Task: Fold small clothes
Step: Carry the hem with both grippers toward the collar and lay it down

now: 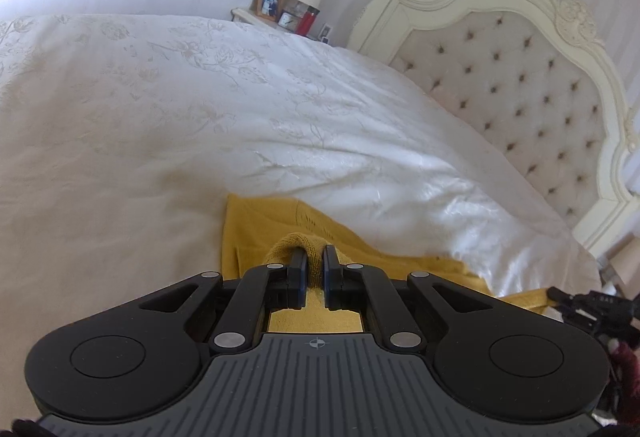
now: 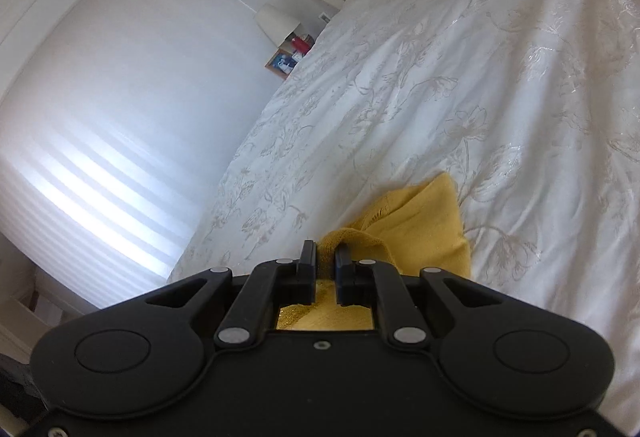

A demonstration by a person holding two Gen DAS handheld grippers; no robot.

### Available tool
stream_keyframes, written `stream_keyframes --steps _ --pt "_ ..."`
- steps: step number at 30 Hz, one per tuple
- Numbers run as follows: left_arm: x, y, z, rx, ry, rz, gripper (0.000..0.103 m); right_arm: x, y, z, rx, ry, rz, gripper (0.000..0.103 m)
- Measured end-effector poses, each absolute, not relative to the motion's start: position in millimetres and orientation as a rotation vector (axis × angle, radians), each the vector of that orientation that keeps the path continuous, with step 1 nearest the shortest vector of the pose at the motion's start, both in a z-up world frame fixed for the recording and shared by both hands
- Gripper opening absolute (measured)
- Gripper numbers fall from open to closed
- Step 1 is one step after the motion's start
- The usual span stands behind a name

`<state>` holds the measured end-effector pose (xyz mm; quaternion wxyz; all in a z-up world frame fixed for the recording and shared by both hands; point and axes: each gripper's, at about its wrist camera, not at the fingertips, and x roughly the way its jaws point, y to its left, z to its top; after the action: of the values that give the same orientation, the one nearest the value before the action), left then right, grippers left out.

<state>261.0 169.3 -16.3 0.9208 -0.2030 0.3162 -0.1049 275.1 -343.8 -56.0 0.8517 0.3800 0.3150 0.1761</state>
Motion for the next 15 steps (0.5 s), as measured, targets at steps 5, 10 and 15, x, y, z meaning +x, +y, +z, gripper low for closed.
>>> stream_keyframes --steps 5,10,15 --pt "298.4 167.0 -31.1 -0.408 0.686 -0.188 0.007 307.8 -340.6 -70.2 0.790 0.665 0.316 0.018" --pt "323.6 168.4 -55.8 -0.417 0.728 -0.141 0.007 334.6 -337.4 -86.7 0.780 0.695 0.279 0.018" --pt "340.0 175.2 -77.7 -0.427 0.754 -0.092 0.009 353.9 -330.6 -102.6 0.752 0.732 0.243 0.019"
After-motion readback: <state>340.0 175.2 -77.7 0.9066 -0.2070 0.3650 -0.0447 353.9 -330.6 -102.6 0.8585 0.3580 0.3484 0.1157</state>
